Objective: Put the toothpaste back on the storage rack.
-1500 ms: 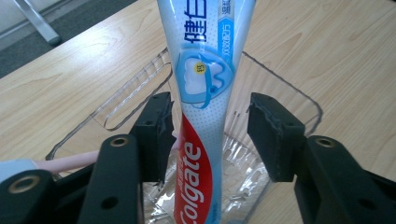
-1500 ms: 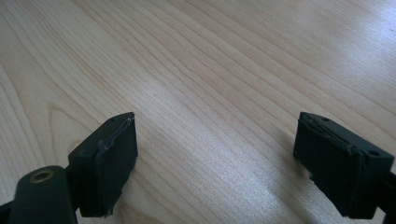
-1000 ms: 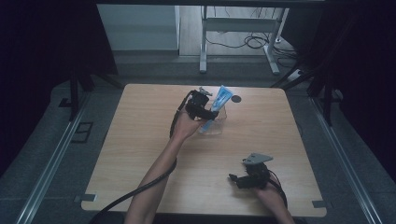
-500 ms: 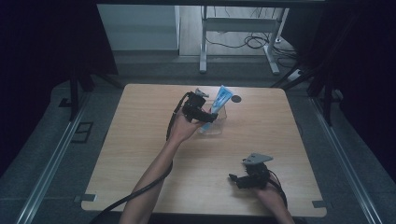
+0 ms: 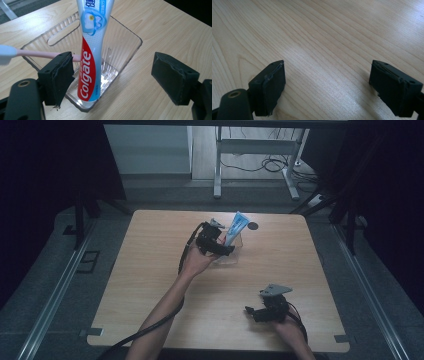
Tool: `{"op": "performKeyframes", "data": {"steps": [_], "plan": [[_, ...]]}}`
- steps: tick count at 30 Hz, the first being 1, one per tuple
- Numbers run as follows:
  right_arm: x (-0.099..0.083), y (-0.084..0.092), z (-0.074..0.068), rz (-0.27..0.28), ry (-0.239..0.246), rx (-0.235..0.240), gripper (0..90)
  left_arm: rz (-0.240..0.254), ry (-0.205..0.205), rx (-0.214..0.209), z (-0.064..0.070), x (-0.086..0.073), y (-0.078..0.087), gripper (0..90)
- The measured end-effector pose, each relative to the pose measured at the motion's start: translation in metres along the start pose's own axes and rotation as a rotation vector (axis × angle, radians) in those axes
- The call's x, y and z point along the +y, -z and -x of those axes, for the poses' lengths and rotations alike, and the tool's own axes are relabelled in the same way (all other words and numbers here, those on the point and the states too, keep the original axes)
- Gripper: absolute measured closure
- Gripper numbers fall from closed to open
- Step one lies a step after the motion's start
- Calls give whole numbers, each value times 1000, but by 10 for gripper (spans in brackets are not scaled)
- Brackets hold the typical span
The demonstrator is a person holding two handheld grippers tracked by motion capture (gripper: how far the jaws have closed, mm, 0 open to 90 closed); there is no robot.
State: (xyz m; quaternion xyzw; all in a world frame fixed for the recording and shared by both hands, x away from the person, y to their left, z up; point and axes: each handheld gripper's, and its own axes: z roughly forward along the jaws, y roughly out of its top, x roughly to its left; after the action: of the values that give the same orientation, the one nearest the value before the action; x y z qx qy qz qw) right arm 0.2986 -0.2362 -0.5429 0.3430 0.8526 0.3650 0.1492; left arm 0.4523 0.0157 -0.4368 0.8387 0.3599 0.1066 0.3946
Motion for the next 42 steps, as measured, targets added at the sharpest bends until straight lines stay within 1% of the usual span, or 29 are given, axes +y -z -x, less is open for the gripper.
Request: {"op": "performKeyframes", "data": {"steps": [3, 7, 12, 16, 21, 27, 34, 39, 42], "plan": [[0, 0, 0, 0, 0, 0, 134, 3, 19, -23, 1, -2, 0, 186], [0, 0, 0, 0, 0, 0, 134, 13, 33, -44, 3, -4, 2, 188], [0, 0, 0, 1, 1, 0, 134, 35, 34, -52, 4, -6, 9, 188], [0, 0, 0, -1, 1, 1, 134, 41, 33, -48, 4, -9, 14, 188], [0, 0, 0, 0, -1, 1, 134, 45, 30, -43, 2, -15, 20, 187], [0, 0, 0, 0, -1, 1, 134, 48, 13, -38, 2, -22, 25, 185], [0, 0, 0, -1, -1, 1, 134, 53, -2, -35, 5, -28, 31, 186], [0, 0, 0, 0, -1, 1, 134, 57, -23, -34, 8, -31, 36, 186], [0, 0, 0, -1, -4, 2, 134, 58, -27, -33, 10, -33, 38, 186]]}}
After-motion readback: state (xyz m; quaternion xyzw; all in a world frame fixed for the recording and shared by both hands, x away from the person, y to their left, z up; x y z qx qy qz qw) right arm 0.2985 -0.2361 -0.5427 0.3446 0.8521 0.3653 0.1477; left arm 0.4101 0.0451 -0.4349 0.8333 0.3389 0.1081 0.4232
